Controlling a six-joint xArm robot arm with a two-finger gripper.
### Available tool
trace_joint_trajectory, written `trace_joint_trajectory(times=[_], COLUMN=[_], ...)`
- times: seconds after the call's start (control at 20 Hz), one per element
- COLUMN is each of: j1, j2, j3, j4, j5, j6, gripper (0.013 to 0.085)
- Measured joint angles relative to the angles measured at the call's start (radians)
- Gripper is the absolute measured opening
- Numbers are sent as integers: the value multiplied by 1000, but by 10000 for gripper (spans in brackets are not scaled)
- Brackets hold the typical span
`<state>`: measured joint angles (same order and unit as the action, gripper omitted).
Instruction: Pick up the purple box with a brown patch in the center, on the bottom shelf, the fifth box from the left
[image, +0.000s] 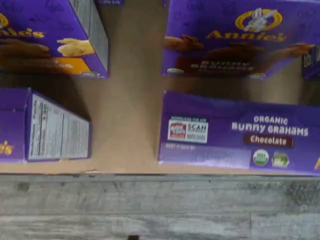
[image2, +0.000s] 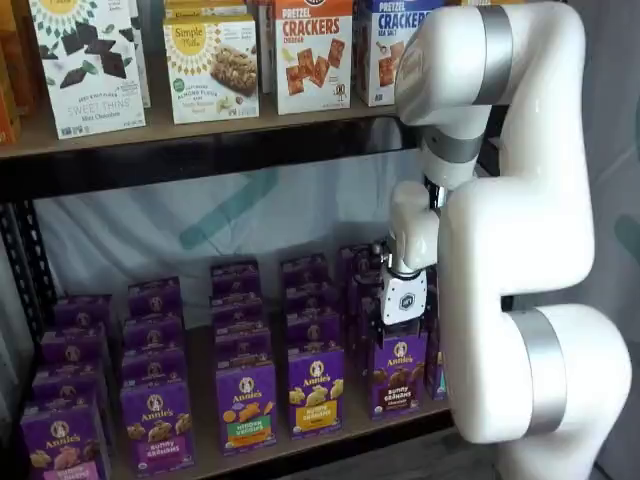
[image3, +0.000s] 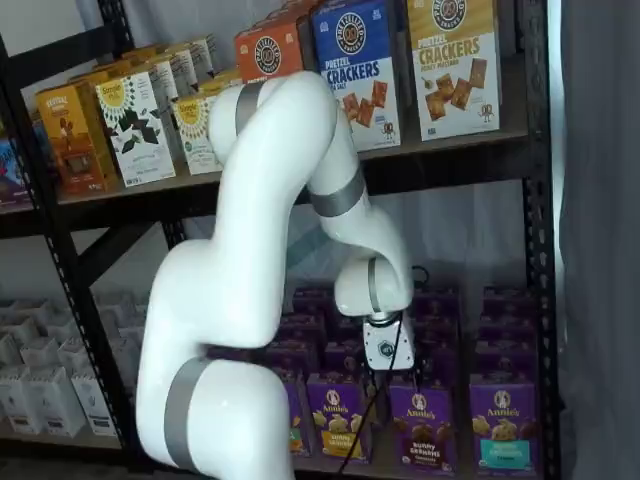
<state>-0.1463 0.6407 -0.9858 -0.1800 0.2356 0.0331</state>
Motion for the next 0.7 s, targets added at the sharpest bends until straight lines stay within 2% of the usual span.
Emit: trace_joint_trajectory(times=[0.1,0.25,0.35,0.6,0.7], j1=[0,1,3,-7,-12], j2=[14,32,42,54,56], j3=[-21,-43,-55,-68,-71], j4=[12,-4,11,-34,-39], j5=[4,5,13,9,6], j6=[-11,4,-9,26,26], gripper=[850,850,850,850,850])
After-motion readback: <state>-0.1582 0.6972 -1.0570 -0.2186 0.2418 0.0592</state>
